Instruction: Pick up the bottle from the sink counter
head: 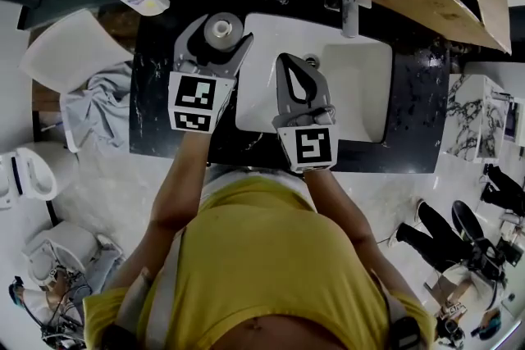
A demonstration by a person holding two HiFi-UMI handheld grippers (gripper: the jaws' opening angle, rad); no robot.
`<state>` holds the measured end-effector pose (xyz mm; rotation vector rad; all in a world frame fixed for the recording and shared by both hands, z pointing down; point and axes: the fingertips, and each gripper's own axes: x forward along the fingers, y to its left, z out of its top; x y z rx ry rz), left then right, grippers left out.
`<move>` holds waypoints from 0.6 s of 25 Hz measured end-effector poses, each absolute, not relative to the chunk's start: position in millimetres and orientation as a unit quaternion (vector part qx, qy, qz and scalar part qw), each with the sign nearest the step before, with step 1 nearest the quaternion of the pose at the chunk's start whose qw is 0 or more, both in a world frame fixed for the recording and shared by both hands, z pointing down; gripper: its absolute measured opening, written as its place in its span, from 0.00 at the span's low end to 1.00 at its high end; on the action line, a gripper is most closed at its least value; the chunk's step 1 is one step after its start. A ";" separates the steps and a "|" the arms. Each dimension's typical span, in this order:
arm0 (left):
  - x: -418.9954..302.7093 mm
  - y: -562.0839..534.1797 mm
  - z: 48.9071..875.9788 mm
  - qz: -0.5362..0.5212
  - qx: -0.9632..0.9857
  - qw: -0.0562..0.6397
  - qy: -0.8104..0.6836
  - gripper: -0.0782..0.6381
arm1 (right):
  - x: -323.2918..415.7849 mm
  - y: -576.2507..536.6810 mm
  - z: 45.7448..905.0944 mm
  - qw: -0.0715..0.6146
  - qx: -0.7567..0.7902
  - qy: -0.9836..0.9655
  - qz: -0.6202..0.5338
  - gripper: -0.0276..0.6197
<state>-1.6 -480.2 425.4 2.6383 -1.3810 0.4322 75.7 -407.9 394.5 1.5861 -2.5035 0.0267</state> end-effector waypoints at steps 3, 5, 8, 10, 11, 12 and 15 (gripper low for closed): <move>-5.3 -464.1 406.7 0.134 0.875 0.070 -0.461 0.58 | 79.4 -401.9 386.9 0.089 0.535 -0.840 -0.007 0.04; -6.6 -451.4 394.2 0.130 0.876 0.070 -0.460 0.58 | 82.1 -397.0 379.9 0.087 0.541 -0.837 -0.012 0.04; -12.2 -435.9 373.4 0.125 0.874 0.050 -0.467 0.58 | 86.9 -391.3 370.0 0.083 0.553 -0.829 -0.015 0.04; -16.8 -426.1 360.9 0.120 0.872 0.036 -0.473 0.58 | 91.6 -388.5 364.2 0.077 0.562 -0.823 -0.016 0.04; -18.8 -420.6 355.6 0.117 0.871 0.031 -0.475 0.58 | 93.6 -386.6 360.9 0.073 0.566 -0.821 -0.018 0.04; -20.8 -414.8 351.3 0.115 0.870 0.027 -0.478 0.58 | 95.1 -384.6 357.3 0.070 0.568 -0.820 -0.021 0.04; -27.1 -399.2 343.8 0.111 0.865 0.019 -0.489 0.58 | 98.0 -378.3 347.4 0.064 0.572 -0.817 -0.027 0.04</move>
